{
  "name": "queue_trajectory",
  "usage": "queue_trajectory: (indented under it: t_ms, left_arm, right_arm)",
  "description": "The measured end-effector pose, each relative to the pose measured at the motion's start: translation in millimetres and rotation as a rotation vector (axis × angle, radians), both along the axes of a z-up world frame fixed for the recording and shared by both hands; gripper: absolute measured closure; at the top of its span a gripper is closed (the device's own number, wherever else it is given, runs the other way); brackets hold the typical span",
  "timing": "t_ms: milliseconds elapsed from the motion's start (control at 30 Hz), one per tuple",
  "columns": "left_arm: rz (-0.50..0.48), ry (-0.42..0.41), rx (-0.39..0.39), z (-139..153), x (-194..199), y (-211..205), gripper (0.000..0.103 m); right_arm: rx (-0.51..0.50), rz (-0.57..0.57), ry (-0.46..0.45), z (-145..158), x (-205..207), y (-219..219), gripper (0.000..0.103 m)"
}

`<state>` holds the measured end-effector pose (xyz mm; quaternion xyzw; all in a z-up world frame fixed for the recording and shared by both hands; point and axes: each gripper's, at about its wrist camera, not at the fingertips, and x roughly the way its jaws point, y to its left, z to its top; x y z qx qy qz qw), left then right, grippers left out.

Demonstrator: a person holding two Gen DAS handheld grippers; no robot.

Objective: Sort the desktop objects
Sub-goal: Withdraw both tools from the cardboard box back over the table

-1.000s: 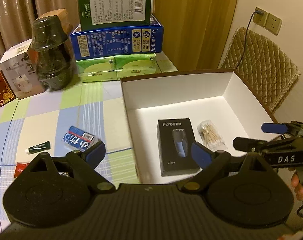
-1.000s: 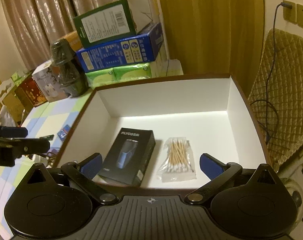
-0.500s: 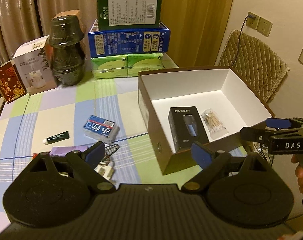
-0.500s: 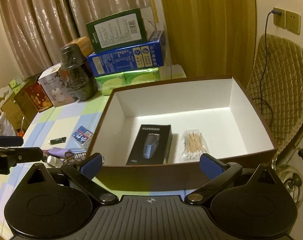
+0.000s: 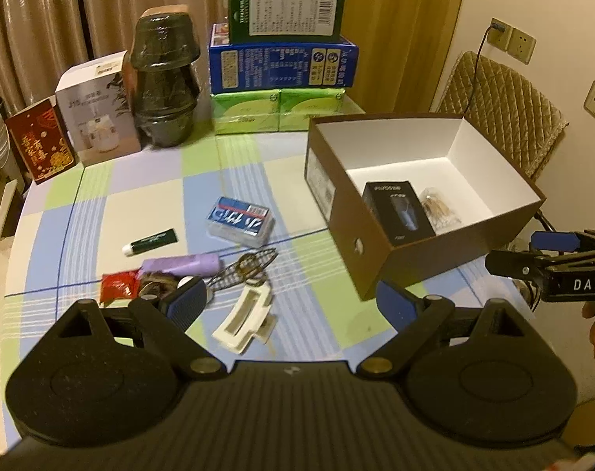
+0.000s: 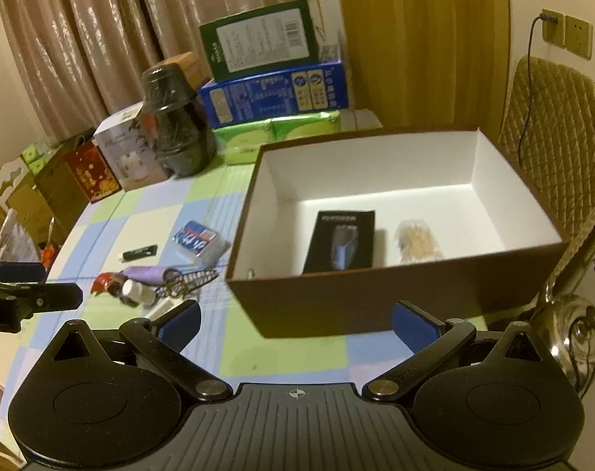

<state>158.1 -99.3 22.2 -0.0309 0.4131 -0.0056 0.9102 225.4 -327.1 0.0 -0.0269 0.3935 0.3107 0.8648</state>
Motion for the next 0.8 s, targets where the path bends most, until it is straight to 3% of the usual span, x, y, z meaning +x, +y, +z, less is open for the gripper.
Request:
queue_trajectory:
  t_ms: [800]
  left_arm:
    - [0.042, 0.065, 0.005, -21.2, -45.1, 90.8, 0.012]
  right_arm:
    - [-0.034, 0.078, 0.097, -33.1, -59.8, 88.4, 0.002]
